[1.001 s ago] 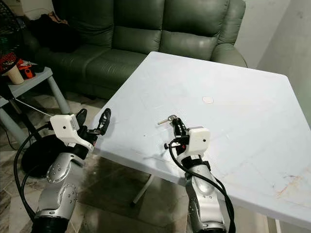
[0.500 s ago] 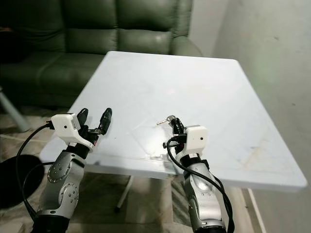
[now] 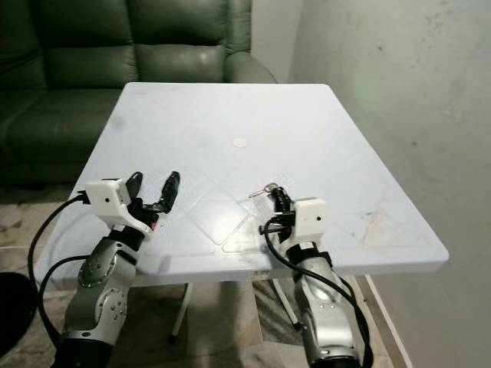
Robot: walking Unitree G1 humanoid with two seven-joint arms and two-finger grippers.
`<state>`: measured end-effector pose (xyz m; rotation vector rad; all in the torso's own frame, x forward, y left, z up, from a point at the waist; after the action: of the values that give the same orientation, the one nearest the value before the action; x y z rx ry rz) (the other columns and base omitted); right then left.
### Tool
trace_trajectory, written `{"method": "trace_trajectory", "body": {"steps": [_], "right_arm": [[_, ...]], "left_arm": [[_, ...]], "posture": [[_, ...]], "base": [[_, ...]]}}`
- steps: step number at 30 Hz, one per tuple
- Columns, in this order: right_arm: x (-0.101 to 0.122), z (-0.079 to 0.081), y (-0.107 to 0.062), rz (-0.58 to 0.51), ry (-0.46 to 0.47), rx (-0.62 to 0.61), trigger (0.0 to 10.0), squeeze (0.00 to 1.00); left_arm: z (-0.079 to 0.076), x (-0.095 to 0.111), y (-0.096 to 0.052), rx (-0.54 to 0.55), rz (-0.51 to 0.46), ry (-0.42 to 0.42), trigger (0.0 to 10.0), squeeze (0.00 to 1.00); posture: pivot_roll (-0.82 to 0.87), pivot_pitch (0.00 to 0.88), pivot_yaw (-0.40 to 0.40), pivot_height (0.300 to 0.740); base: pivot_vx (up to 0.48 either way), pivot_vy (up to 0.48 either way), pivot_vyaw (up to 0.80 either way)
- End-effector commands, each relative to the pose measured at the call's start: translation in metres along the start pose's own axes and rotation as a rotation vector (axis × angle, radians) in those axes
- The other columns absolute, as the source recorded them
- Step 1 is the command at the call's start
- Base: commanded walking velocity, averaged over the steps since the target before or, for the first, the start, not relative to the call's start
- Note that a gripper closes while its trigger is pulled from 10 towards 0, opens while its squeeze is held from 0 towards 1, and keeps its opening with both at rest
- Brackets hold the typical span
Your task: Hang keys on a hook
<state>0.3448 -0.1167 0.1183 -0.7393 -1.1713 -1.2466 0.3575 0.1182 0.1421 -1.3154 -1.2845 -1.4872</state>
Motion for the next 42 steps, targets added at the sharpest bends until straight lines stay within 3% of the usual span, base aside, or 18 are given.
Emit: {"method": "trace_trajectory", "body": {"steps": [1, 29, 32, 42], "right_arm": [[-0.001, 0.003, 0.002, 0.007, 0.002, 0.008, 10.0, 0.00], [0.001, 0.003, 0.003, 0.010, -0.016, 0.005, 10.0, 0.00], [0.001, 0.003, 0.003, 0.009, -0.017, 0.003, 10.0, 0.00], [-0.002, 0.004, 0.001, 0.016, -0.017, 0.000, 10.0, 0.00]], "left_arm": [[0.002, 0.003, 0.002, 0.007, -0.005, 0.005, 10.0, 0.00], [0.002, 0.001, 0.003, 0.029, 0.007, -0.017, 10.0, 0.00], [0.003, 0.000, 0.003, 0.041, 0.017, -0.046, 10.0, 0.00], [0.006, -0.009, 0.005, 0.064, 0.076, -0.025, 10.0, 0.00]], "posture": [[0.01, 0.000, -0.028, 0.736], [0.00, 0.000, -0.036, 0.736], [0.00, 0.000, -0.032, 0.736], [0.01, 0.000, -0.030, 0.736]], "base": [[0.000, 0.000, -0.77], [0.000, 0.000, -0.76], [0.000, 0.000, -0.76], [0.000, 0.000, -0.75]]}}
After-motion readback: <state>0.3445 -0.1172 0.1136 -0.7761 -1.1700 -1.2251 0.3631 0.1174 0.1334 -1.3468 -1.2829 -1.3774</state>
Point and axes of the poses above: a point about 5 cm out from each wrist's last joint towards the gripper, its own y axis pointing out of the wrist towards the gripper, its own x axis along the axis of the wrist's last joint, z = x × y, the point moved 6 cm from there along y, pointing out of the wrist towards the gripper, and after that the axes turned 13 degrees about y, right-handed, at the moved point
